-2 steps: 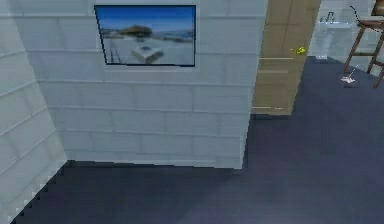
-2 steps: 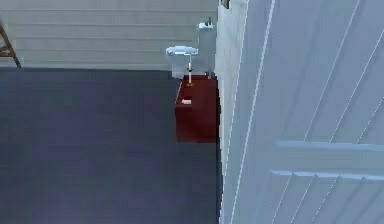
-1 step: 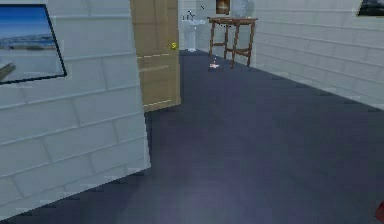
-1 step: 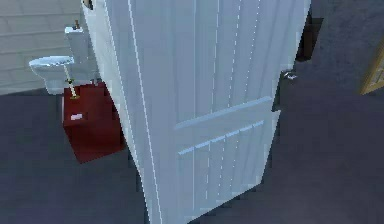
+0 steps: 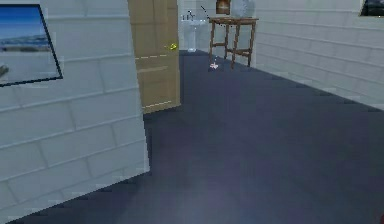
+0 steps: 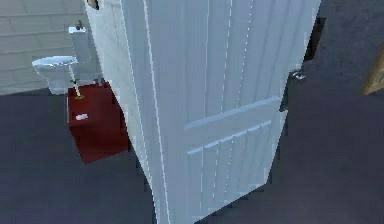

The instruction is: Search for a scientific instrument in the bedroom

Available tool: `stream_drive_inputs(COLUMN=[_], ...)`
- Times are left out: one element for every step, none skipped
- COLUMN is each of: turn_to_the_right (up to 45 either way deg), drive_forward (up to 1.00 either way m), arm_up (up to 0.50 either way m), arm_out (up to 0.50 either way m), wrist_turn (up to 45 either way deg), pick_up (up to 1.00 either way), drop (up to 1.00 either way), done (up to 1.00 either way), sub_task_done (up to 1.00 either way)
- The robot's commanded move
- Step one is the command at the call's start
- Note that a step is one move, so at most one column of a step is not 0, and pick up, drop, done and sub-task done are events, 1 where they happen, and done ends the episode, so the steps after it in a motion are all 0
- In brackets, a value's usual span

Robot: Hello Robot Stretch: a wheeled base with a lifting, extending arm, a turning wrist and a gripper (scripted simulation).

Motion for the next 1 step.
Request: stream_drive_inputs(turn_to_the_right=[9.0], drive_forward=[0.00], arm_up=[0.00], arm_out=[0.00], wrist_turn=[0.0], pick_up=[0.00], drop=[0.00], done=[0.00], sub_task_done=[0.00])
